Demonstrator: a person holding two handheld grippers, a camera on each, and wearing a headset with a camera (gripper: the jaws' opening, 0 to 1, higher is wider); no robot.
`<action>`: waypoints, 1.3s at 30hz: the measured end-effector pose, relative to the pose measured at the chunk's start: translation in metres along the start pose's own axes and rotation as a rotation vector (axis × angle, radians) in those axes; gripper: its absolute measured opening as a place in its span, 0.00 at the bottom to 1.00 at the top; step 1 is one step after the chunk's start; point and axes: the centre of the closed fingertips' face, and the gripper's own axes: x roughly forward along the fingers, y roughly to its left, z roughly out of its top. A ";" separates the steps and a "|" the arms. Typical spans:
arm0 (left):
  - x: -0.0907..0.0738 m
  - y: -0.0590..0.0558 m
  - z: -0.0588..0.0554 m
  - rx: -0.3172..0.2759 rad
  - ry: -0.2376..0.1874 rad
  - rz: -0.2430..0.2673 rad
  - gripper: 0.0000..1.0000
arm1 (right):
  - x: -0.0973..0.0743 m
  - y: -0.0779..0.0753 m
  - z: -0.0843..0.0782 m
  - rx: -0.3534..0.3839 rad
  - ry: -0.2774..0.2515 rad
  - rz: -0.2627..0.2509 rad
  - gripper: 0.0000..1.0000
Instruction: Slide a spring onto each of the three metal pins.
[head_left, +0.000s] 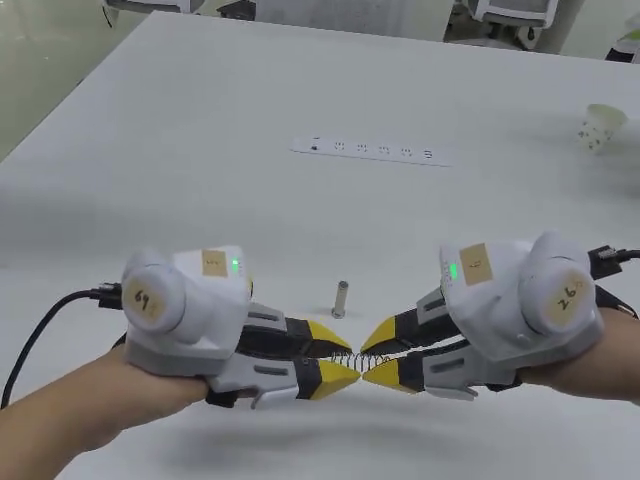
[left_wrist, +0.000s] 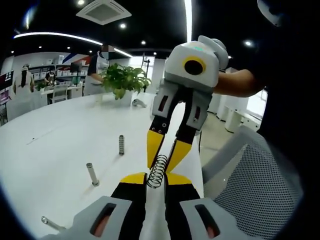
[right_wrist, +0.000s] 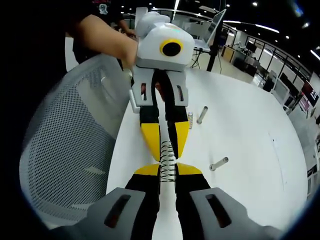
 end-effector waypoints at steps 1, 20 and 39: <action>0.000 0.000 0.000 0.001 0.001 -0.003 0.05 | 0.000 0.000 0.000 -0.001 0.000 0.000 0.08; 0.000 -0.008 -0.001 0.039 0.020 -0.040 0.02 | -0.001 0.005 -0.003 0.024 -0.011 -0.003 0.08; -0.004 -0.009 0.001 0.021 0.017 -0.049 0.02 | -0.008 0.005 -0.015 0.083 -0.036 -0.033 0.10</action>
